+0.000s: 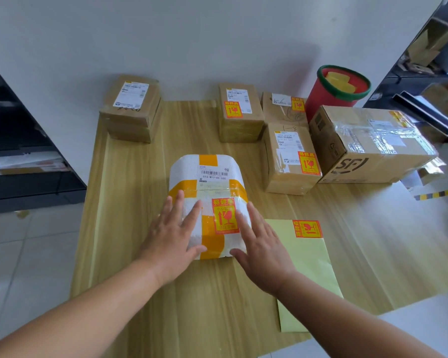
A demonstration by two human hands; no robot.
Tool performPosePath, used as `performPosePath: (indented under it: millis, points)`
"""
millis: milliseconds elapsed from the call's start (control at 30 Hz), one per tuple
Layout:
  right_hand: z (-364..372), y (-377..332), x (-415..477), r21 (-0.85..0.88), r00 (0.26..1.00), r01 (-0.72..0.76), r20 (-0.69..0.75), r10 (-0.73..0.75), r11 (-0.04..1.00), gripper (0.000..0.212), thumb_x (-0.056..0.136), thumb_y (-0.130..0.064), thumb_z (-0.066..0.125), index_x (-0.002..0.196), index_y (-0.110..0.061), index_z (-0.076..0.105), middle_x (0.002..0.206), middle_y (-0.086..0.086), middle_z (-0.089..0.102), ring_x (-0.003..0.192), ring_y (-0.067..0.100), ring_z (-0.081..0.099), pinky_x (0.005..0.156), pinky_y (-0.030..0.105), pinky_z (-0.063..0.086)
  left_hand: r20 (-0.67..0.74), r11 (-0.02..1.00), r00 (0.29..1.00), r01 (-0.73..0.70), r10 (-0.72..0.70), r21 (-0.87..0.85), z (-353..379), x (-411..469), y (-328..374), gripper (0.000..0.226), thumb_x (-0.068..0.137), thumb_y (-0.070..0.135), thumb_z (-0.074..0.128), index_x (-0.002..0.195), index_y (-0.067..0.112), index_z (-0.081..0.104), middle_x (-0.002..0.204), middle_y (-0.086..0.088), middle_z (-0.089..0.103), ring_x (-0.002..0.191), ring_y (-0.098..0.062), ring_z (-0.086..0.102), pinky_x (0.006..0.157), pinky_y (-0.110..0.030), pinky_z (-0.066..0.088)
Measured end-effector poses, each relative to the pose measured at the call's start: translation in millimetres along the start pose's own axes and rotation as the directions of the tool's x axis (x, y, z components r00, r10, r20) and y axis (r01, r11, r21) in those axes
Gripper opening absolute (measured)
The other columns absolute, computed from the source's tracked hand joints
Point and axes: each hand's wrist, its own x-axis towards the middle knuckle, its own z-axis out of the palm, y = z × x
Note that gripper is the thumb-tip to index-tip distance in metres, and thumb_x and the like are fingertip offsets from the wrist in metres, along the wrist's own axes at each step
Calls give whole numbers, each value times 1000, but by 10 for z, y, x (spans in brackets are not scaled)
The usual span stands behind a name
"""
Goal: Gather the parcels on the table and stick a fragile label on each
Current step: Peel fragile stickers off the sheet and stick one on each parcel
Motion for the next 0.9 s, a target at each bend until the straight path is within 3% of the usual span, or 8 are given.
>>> performPosePath:
  millis: [100,200,367,500,900]
  points:
    - [-5,-78,159,-132,997,77,36,-73,988,72,88,-54,38,147,-14,29,156,12,25,144,28,23,117,41,23,16,1000,1000,0,0,-5,28,60,47,95,90,60,43,144,27,-28,146,-3,-41,143,-25,-26,118,-39,2]
    - [20,-147,278,-177,990,138,39,-133,975,74,85,-56,36,142,-9,42,150,9,39,139,27,35,111,40,21,36,998,998,49,-47,-32,43,122,59,91,92,57,42,149,18,-17,155,-5,-29,144,-22,-21,118,-34,0]
    - [27,-156,287,-219,983,182,76,-169,958,75,85,-57,35,143,-9,35,151,7,38,141,24,32,111,39,20,63,999,997,45,-43,-28,29,148,58,86,94,55,40,151,16,-12,156,-6,-25,146,-21,-18,117,-32,-1]
    - [26,-185,157,-220,972,237,68,-227,946,74,83,-55,38,141,-10,45,150,6,40,140,23,33,111,39,21,71,998,996,53,-51,-34,15,161,55,85,94,55,40,151,17,-11,157,-5,-24,146,-21,-16,118,-33,1]
    - [21,-167,-14,-148,981,174,107,-159,974,75,85,-53,43,145,-10,37,154,7,30,143,24,27,110,39,24,35,997,999,10,-8,-71,25,174,-11,86,94,56,40,151,17,-12,157,-5,-23,146,-21,-15,118,-33,1]
